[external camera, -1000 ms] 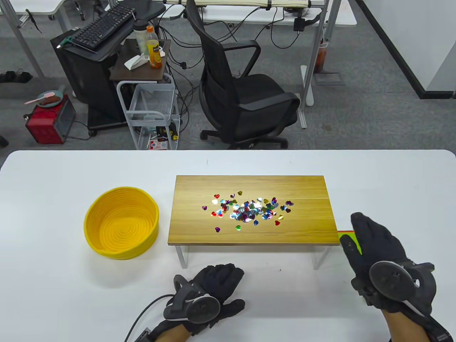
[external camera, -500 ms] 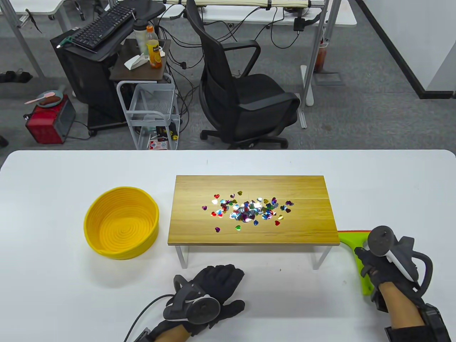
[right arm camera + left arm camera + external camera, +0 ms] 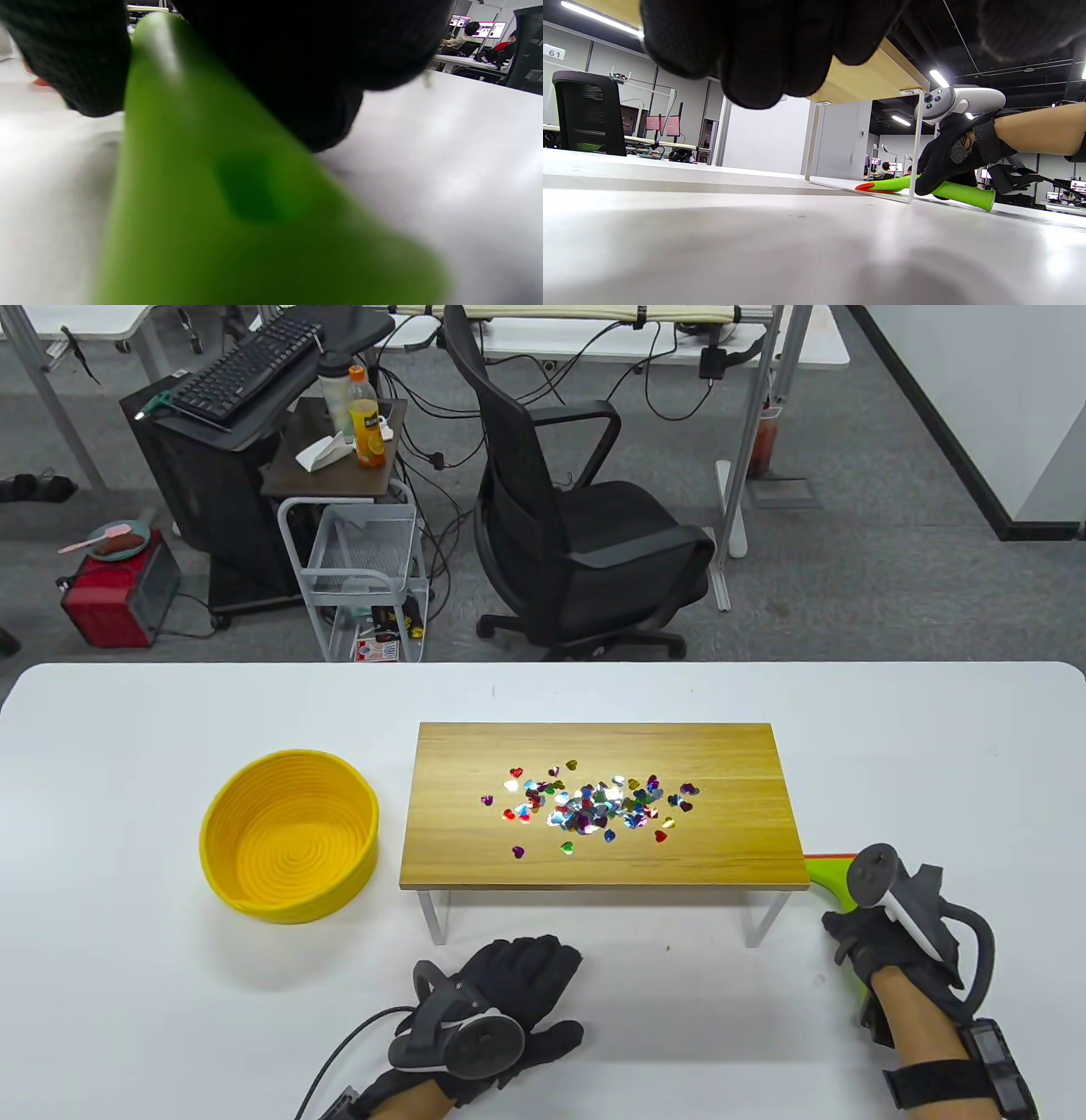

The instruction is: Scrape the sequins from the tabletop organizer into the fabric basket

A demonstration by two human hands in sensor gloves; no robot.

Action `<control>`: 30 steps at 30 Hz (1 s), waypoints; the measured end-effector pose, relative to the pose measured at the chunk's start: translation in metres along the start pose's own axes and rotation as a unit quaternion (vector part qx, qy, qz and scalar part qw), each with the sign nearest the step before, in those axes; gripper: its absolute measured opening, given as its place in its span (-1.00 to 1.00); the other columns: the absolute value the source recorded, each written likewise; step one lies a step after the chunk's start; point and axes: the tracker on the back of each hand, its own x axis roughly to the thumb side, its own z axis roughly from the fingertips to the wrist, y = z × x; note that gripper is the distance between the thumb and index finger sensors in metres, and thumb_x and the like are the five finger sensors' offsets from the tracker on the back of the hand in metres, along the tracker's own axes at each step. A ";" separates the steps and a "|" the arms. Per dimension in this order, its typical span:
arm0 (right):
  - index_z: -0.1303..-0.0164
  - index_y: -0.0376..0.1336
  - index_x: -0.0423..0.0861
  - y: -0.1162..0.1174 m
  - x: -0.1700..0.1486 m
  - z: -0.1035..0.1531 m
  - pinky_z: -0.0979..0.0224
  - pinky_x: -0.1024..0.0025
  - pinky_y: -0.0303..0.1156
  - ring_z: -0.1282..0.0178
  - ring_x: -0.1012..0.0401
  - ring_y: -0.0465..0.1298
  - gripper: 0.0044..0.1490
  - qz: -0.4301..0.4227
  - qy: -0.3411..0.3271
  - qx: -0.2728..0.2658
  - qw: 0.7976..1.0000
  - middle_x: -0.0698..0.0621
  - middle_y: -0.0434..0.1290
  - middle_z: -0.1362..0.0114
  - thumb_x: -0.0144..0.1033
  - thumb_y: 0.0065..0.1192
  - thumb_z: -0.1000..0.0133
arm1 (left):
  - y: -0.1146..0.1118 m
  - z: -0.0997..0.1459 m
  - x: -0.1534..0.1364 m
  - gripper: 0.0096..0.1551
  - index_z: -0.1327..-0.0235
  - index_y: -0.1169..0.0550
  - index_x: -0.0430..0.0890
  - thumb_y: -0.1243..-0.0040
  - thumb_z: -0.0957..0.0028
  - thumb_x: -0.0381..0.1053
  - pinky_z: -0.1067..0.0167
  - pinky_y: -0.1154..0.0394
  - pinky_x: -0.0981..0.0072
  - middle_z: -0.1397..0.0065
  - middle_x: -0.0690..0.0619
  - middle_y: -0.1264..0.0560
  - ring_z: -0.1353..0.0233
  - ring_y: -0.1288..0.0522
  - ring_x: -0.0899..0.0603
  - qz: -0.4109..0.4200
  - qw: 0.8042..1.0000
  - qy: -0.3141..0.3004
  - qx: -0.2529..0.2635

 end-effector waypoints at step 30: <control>-0.63 0.10 -0.11 -0.165 0.138 0.132 -0.43 -0.19 0.36 -0.37 -0.20 0.43 -0.18 0.046 -0.293 -0.256 0.920 -0.16 0.38 -0.49 -0.16 0.21 -0.14 | 0.001 0.000 0.003 -0.04 -0.36 -0.39 -0.05 -0.11 0.15 0.55 -0.23 -0.50 -0.23 -0.44 -0.17 -0.48 -0.29 -0.58 -0.31 -0.007 1.000 -0.009 0.002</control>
